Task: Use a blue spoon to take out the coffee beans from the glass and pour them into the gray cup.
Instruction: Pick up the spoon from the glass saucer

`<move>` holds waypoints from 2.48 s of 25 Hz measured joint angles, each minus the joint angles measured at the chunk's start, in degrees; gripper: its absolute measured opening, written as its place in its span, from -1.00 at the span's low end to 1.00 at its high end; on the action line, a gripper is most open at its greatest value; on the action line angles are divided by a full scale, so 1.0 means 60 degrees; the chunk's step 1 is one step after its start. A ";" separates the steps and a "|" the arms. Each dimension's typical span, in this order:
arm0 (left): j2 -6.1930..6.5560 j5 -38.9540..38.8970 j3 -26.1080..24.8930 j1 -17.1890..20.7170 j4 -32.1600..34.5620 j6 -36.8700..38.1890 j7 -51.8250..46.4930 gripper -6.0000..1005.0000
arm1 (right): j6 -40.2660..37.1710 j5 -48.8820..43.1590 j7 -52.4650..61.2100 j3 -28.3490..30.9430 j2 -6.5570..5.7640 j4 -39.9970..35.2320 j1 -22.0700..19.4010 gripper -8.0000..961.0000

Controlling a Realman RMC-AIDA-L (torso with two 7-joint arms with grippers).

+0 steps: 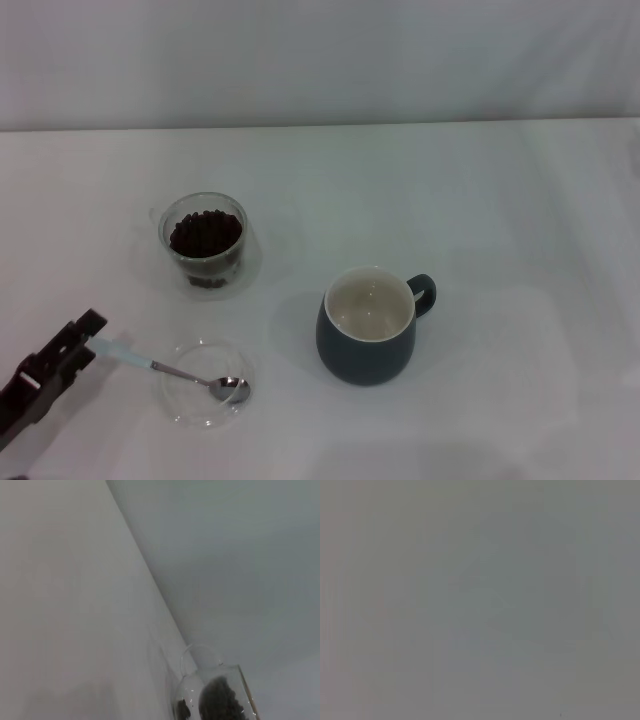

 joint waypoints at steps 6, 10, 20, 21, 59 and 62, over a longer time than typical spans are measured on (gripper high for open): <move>-0.0154 0.0206 0.0139 -0.0471 0.0017 -0.0408 0.0002 0.71 | -0.0051 0.0008 -0.0082 0.0030 0.0018 0.0186 -0.0053 0.00; -0.0388 0.0241 0.0138 -0.0390 0.0118 -0.0416 0.0379 0.71 | -0.0109 0.0018 -0.0086 0.0044 0.0029 0.0210 -0.0185 0.00; -0.0560 0.0263 0.0154 0.0584 0.0760 -0.0115 0.1546 0.71 | -0.0183 0.0032 -0.0088 0.0055 0.0038 0.0223 -0.0207 0.00; -0.0565 0.0252 0.0149 0.0630 0.0783 -0.0112 0.1592 0.71 | -0.0184 0.0033 -0.0088 0.0056 0.0038 0.0224 -0.0207 0.00; -0.0525 -0.0020 0.0143 0.0379 0.0790 -0.0190 0.2540 0.47 | -0.0183 -0.0057 -0.0094 -0.0048 0.0067 0.0656 -0.0170 0.00; -0.0525 -0.0023 0.0139 0.0348 0.0784 -0.0269 0.2542 0.44 | -0.0183 -0.0057 -0.0095 -0.0048 0.0067 0.0722 -0.0166 0.00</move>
